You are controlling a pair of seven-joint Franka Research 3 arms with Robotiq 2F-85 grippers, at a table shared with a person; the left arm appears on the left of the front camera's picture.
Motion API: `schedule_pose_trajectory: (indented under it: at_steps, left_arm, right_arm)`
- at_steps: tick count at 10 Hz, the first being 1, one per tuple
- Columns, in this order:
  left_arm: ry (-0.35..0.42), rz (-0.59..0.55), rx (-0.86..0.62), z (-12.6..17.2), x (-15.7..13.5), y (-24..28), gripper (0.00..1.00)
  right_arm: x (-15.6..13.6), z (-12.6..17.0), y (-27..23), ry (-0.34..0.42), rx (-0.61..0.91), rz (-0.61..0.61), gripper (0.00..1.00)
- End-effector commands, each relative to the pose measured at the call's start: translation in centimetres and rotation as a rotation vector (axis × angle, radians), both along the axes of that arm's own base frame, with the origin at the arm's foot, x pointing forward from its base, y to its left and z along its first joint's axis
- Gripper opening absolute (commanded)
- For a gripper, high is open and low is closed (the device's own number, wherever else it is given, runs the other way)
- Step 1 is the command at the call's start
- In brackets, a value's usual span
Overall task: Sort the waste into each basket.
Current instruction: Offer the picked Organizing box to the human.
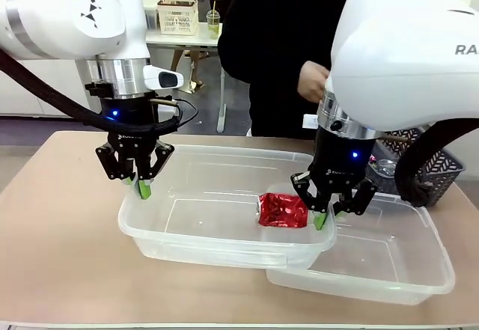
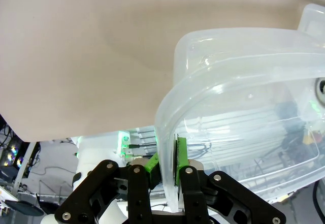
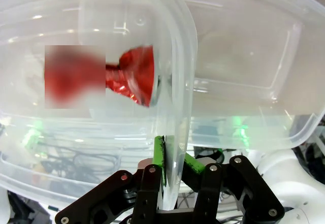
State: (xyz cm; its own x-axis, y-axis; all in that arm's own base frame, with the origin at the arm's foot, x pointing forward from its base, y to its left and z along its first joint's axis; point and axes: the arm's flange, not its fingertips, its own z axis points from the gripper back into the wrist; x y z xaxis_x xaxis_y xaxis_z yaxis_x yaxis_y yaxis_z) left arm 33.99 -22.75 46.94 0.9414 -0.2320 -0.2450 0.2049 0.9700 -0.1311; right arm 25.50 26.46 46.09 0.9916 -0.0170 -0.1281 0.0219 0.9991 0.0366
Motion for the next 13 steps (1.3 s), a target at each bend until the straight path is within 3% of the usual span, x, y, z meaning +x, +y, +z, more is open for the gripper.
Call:
schedule_pose_trajectory:
  at_steps: [1, 13]
  left_arm:
    - [-0.003, -0.005, 0.001, 0.14, -0.19, -0.06, 0.07]
    - [-0.003, -0.005, 0.001, 0.14, -0.19, -0.06, 0.07]
  right_arm:
    - [0.24, -0.28, 0.36, 0.011, -0.010, 0.026, 0.06]
    - [0.24, -0.28, 0.36, 0.011, -0.010, 0.026, 0.06]
